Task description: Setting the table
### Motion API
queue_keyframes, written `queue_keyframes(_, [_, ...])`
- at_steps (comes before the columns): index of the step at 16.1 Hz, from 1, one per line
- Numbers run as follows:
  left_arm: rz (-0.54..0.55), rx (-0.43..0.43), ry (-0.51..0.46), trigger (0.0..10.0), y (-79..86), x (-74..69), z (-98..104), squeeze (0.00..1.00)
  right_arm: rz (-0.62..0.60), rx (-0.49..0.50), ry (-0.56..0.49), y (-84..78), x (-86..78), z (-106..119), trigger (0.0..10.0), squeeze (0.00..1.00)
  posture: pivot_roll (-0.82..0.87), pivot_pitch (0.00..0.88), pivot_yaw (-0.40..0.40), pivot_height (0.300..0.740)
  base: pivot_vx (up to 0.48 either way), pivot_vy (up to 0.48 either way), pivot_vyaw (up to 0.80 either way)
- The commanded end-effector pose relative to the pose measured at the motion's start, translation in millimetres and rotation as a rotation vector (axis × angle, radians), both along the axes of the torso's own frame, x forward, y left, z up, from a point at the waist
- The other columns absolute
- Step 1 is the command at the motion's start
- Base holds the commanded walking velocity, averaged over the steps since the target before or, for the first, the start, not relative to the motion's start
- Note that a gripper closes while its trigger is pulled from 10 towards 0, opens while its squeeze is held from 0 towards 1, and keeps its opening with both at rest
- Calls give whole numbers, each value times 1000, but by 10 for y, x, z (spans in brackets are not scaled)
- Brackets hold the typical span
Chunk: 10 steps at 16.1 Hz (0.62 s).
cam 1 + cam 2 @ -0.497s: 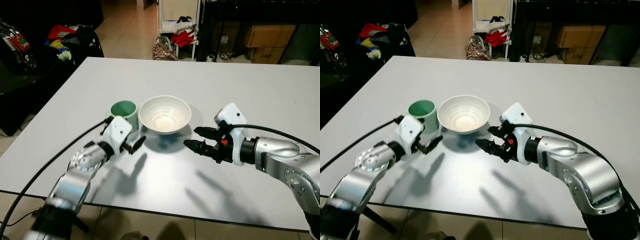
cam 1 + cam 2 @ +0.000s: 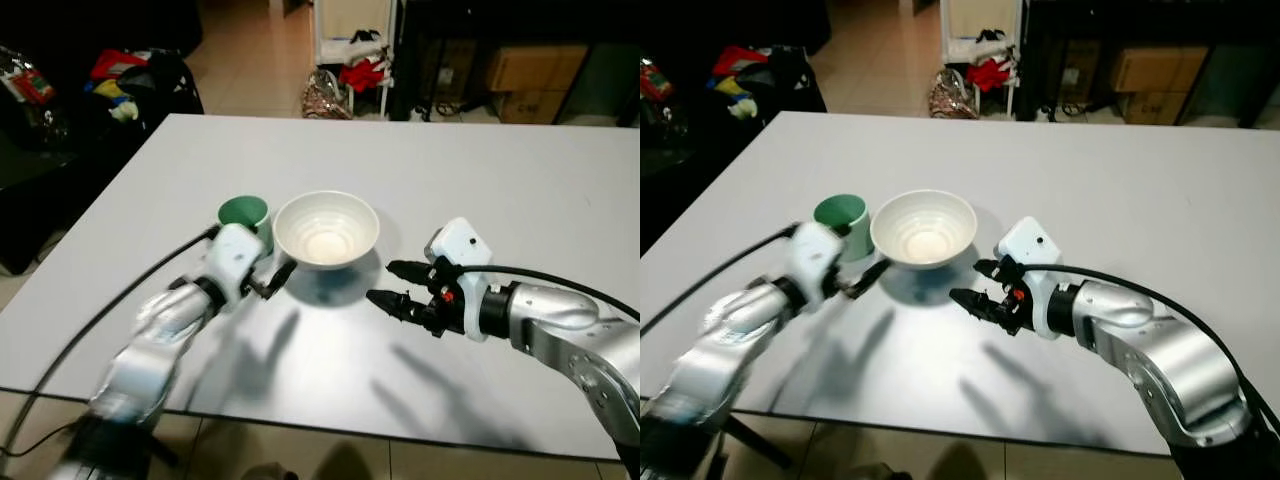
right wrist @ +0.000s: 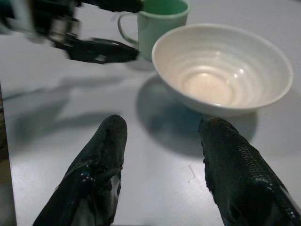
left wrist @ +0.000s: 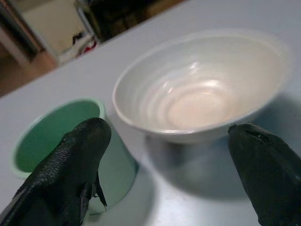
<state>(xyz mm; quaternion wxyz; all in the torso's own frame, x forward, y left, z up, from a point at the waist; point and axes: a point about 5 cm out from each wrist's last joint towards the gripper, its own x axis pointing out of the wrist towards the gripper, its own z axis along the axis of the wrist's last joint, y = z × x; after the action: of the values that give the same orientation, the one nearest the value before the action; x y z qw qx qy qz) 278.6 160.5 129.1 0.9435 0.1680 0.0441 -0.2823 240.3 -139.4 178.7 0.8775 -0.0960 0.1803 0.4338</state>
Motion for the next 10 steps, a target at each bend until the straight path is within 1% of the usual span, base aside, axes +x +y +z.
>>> queue_keyframes(1, [-10,-41,-28,10000,61,-96,186,0,4,32,-92,19,-17,86,10000,0,-4,0,92,740,0,0,0])
queue_keyframes(2, [-22,-85,-34,10000,84,-217,273,0,-2,60,-131,44,-33,100,10000,0,-2,0,89,740,0,0,0])
queue_keyframes(3, [-24,-90,-45,10000,104,-320,329,0,-21,73,-179,68,-38,102,10000,0,3,0,81,740,0,0,0])
queue_keyframes(4, [10,-150,-62,10000,108,-423,397,0,-83,171,-269,93,-7,163,10000,0,8,0,78,740,0,0,0])
queue_keyframes(5, [54,-220,-78,10000,111,-492,449,0,-179,272,-267,79,25,181,10000,0,12,0,78,740,0,0,0])
queue_keyframes(6, [89,-263,-86,10000,108,-506,472,0,-224,276,-292,61,37,191,10000,0,16,0,69,740,0,0,0])
queue_keyframes(7, [156,-308,-95,10000,64,-497,501,0,-280,308,-323,41,20,197,10000,0,26,0,66,740,0,0,800])
queue_keyframes(8, [254,-322,-128,10000,-8,-403,513,0,-318,351,-348,50,-7,200,10000,0,25,0,71,740,0,0,800])
queue_keyframes(9, [302,-314,-146,10000,-56,-343,504,0,-338,380,-372,84,-31,207,10000,0,13,0,85,740,0,0,800])
queue_keyframes(10, [342,-320,-143,10000,-61,-325,494,0,-351,388,-385,109,-57,186,10000,0,9,0,83,740,0,0,800])
